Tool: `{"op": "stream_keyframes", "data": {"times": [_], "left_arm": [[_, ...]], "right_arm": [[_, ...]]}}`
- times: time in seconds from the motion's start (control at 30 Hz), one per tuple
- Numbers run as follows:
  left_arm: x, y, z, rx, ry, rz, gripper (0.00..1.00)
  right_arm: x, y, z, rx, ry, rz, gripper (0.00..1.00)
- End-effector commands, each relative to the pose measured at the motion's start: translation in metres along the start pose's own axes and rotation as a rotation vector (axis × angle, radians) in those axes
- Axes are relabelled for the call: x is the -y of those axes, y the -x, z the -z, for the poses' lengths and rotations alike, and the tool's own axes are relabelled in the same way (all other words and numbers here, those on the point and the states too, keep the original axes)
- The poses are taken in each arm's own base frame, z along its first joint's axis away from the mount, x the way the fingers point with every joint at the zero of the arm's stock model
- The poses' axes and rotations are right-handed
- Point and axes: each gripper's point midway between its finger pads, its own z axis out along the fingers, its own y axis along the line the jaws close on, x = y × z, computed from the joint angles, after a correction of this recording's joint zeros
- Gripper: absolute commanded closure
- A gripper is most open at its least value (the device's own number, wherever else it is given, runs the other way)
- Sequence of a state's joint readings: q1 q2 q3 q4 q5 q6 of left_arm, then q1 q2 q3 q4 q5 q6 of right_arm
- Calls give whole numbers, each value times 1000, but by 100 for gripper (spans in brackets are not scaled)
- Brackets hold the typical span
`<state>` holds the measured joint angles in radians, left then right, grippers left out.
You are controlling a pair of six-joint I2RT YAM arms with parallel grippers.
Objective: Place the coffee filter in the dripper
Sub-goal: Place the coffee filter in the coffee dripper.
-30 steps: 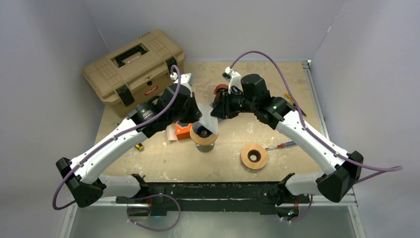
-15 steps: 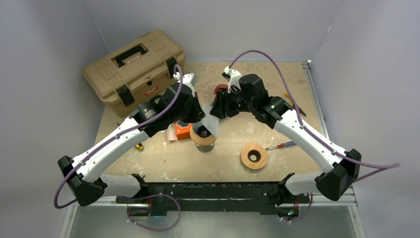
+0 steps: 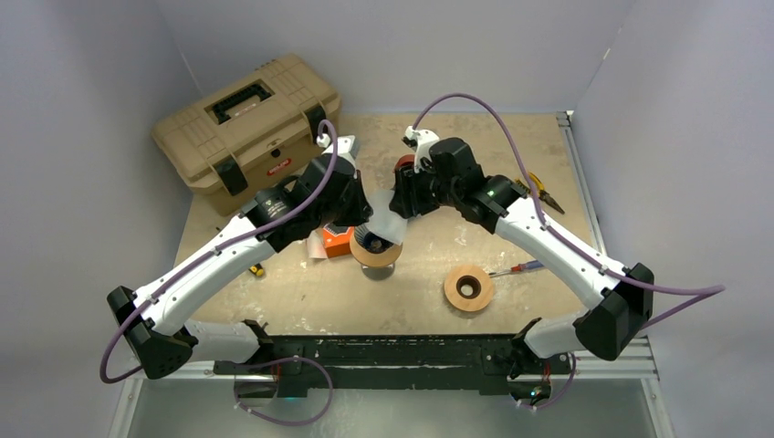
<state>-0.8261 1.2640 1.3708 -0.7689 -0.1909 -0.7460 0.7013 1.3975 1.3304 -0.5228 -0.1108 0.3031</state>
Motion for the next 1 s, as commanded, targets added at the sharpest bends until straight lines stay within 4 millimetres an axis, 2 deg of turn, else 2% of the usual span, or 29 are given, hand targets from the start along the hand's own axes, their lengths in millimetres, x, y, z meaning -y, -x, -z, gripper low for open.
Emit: {"op": "stream_keyframes", "data": {"times": [0.0,0.2,0.3,0.63,0.87,0.97], "left_arm": [[-6,15,14,49,42,-31,100],[-20,14,20,40,106,-72,100],[-21,15,22,48,103,-81,100],[-10,4,7,15,36,-74,100],[-8,3,6,20,19,-66,99],[-13,1,7,16,41,-66,93]], "right_arm": [[9,6,7,26,-55,36,43],[15,1,8,19,-85,43,43],[15,0,8,17,-78,45,43],[-17,8,8,40,89,33,42],[-22,3,0,25,130,31,43],[-26,3,0,26,145,33,50]]}}
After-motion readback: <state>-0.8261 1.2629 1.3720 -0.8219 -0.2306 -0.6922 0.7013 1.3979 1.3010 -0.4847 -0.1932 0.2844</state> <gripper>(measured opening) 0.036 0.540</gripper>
